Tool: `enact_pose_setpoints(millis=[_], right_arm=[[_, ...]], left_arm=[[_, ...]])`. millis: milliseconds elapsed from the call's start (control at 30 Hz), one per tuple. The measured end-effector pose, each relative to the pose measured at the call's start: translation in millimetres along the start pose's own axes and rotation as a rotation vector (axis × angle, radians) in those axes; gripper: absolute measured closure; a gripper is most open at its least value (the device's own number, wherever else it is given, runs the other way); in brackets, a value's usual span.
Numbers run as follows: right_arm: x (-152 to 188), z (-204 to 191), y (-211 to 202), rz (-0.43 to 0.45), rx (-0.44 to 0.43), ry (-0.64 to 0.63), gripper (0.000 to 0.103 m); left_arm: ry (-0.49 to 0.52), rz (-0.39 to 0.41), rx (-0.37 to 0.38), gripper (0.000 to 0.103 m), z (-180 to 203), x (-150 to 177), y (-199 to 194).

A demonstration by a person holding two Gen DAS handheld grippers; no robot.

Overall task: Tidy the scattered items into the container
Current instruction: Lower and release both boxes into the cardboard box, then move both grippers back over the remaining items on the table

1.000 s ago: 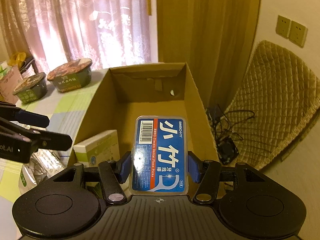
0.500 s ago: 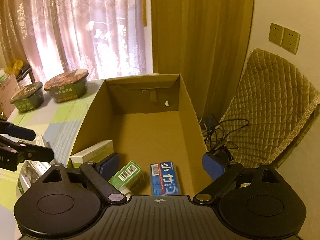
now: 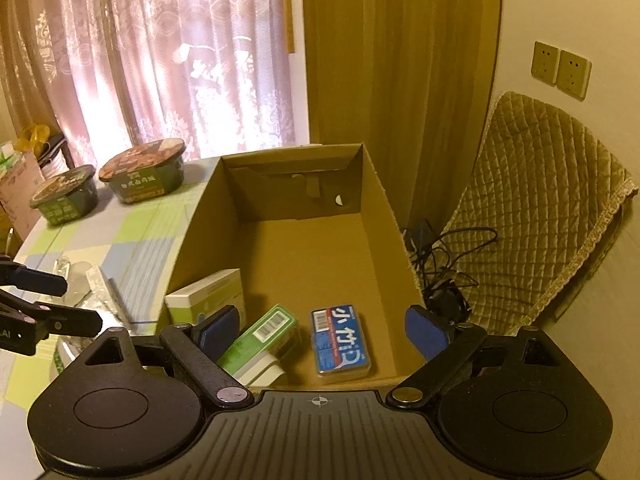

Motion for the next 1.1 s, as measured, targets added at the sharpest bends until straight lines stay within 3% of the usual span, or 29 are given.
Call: enact_pose_setpoints(millis=[367,633,833,1100], right_arm=[[7.3,-43.6,-30.1,-0.005,-0.069,-0.032,0.008],[16.7,-91.4,-58.2,-0.001,-0.16,-0.069,0.008],[34.9,-128.9,-70.4,-0.024,-0.223,-0.119,0.008],[65.0,-169.4,-72.9,-0.077,-0.289,-0.185,0.008]], left_arm=[[-0.042,0.008,-0.047,0.019,-24.6,28.0,-41.0],[-0.078,-0.006,-0.138,0.006,-65.6,76.2,-93.1],[-0.066,-0.027,-0.204,0.002,-87.9,114.6,-124.4],[-0.11,-0.044,-0.239,0.002,-111.1,150.3,-145.4]])
Point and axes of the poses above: each gripper's, at about its wrist camera, not at the fingertips, and y roughly the way its jaws point, z to its right, x to its underside, the point moved 8 cm from there along y, roughly the way its jaws point, and after that the axes turned 11 degrees about z, right-handed, at the moved point
